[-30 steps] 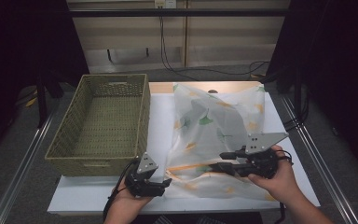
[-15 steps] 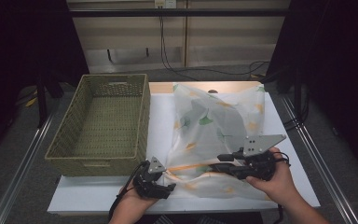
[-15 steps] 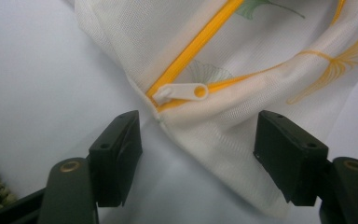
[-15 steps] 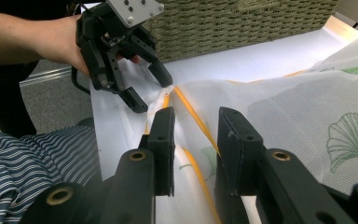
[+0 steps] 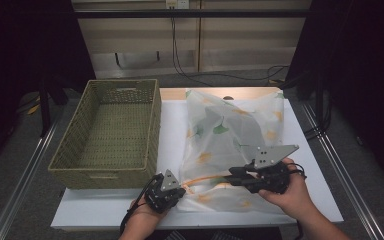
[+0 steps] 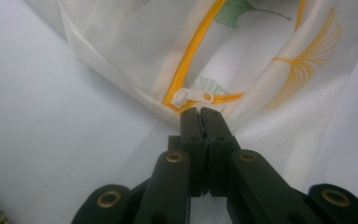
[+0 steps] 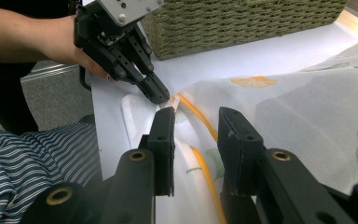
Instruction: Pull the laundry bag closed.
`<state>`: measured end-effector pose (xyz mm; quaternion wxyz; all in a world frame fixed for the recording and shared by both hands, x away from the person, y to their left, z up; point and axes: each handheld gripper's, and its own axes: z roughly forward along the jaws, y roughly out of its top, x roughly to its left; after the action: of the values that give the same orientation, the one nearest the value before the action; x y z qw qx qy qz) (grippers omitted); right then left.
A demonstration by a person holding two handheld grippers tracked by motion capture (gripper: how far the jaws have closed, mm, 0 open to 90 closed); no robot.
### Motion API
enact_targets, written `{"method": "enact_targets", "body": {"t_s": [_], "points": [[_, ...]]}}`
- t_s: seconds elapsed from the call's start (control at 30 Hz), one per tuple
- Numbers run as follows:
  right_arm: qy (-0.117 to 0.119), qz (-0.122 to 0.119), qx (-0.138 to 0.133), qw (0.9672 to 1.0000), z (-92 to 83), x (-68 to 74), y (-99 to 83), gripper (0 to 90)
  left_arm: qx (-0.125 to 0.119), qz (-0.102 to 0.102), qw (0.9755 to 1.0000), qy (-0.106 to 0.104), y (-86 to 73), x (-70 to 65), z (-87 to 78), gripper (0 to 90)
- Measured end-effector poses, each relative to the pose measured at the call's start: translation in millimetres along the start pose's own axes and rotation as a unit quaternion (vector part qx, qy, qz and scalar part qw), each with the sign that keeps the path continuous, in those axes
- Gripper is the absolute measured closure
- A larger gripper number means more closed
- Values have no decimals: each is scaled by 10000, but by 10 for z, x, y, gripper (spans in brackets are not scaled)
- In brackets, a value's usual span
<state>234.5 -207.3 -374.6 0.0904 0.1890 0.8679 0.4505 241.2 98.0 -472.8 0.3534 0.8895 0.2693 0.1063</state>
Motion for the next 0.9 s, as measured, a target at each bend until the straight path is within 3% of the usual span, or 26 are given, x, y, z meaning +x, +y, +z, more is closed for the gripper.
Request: {"method": "enact_targets", "body": {"t_s": [0.07,0.23,0.27,0.3,0.37,0.5,0.73,0.9], "points": [[-3,-14,16,10000,25,7,15,677,-165,-150,9997,-104,-27,17,9,892],[99,-77,36,9999,119,45,67,682,-223,-266,9994,-56,-60,38,-52,893],[108,-75,53,9999,142,57,79,682,-402,-379,9984,-113,-68,23,-36,894],[140,-77,72,9998,165,67,90,682,-208,-250,9995,-51,-58,30,-71,894],[161,-84,91,9998,211,81,111,684,-355,-274,9990,-91,-65,19,-69,894],[241,-99,155,9995,311,102,152,685,-375,-288,9989,-26,-65,6,-114,894],[357,-99,266,9990,514,141,201,689,-692,-286,9972,14,-73,14,-204,895],[372,-122,402,9984,673,143,211,694,-767,-278,9966,67,-72,4,-243,896]]}}
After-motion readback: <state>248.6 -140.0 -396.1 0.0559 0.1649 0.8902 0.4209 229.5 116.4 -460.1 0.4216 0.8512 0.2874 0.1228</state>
